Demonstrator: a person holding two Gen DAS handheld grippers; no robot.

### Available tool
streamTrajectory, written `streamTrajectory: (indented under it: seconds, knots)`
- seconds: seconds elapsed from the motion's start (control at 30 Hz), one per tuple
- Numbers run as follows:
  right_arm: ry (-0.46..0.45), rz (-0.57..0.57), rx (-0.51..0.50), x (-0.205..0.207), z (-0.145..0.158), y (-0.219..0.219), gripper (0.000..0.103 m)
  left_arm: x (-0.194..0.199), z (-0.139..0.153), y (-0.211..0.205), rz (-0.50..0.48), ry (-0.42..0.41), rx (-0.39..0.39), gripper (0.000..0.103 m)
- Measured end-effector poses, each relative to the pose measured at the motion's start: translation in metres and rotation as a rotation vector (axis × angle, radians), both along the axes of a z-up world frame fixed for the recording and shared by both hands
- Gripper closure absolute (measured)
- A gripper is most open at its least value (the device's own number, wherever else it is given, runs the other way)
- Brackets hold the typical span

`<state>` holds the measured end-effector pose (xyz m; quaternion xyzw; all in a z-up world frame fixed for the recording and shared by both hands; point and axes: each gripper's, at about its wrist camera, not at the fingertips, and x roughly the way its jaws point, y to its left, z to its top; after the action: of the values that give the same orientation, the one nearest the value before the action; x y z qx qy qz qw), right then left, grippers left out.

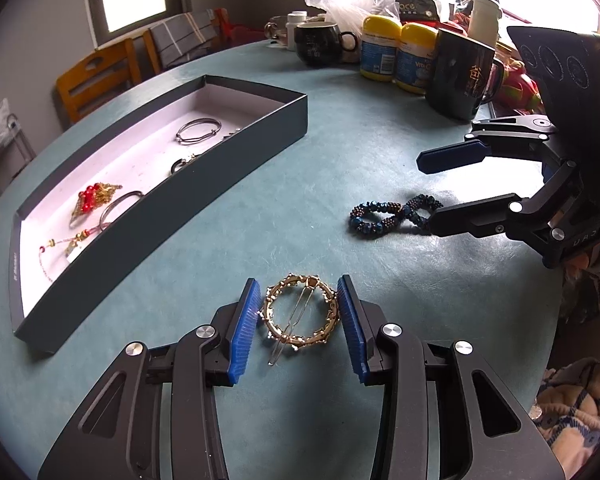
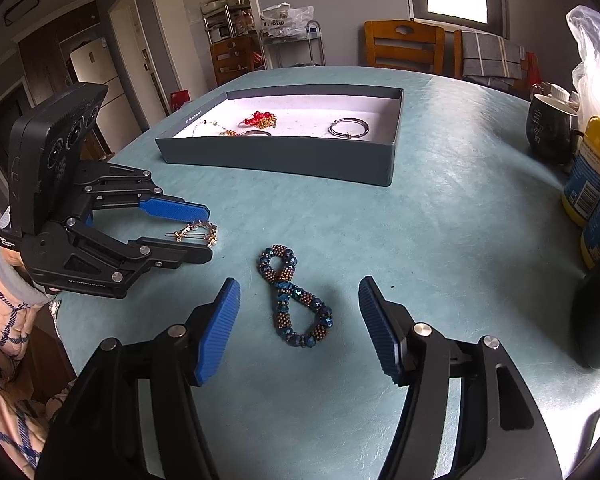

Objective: Organize jewelry
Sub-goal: 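Grasp the gold round brooch with the left gripper while the right grasps the blue beaded bracelet, then carry the gold brooch and blue beaded bracelet over the box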

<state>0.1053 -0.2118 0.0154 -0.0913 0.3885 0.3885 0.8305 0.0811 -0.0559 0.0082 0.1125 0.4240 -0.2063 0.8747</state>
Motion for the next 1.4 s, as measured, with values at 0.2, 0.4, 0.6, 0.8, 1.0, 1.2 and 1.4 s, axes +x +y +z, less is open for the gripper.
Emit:
streamTrajectory:
  seconds: [0.2,0.4,0.6,0.8,1.0,1.2,1.4]
  knots:
    - [-0.007,0.015,-0.028,-0.002,-0.002,0.006,0.041,-0.001,0.000,0.000,0.001,-0.001,-0.004,0.060]
    - [-0.019,0.049,-0.066,-0.002,-0.004,0.021,0.047,-0.002,0.001,0.000,-0.003,-0.002,-0.008,0.058]
    - [-0.019,0.047,-0.099,0.003,-0.009,0.028,0.079,-0.002,0.001,0.000,-0.002,-0.002,-0.008,0.058]
    - [-0.026,0.050,-0.073,0.002,-0.007,0.024,0.096,-0.002,0.000,0.000,0.001,-0.004,-0.005,0.057]
    - [-0.038,0.022,-0.011,0.002,0.000,0.013,0.096,-0.003,0.000,0.001,0.007,-0.008,-0.006,0.061]
    - [-0.053,0.007,0.041,0.004,0.011,0.005,0.096,-0.002,0.004,0.005,0.018,-0.013,-0.028,0.061]
    - [-0.083,0.003,0.066,0.005,0.026,0.003,0.096,0.000,0.014,0.007,0.029,-0.033,-0.021,0.061]
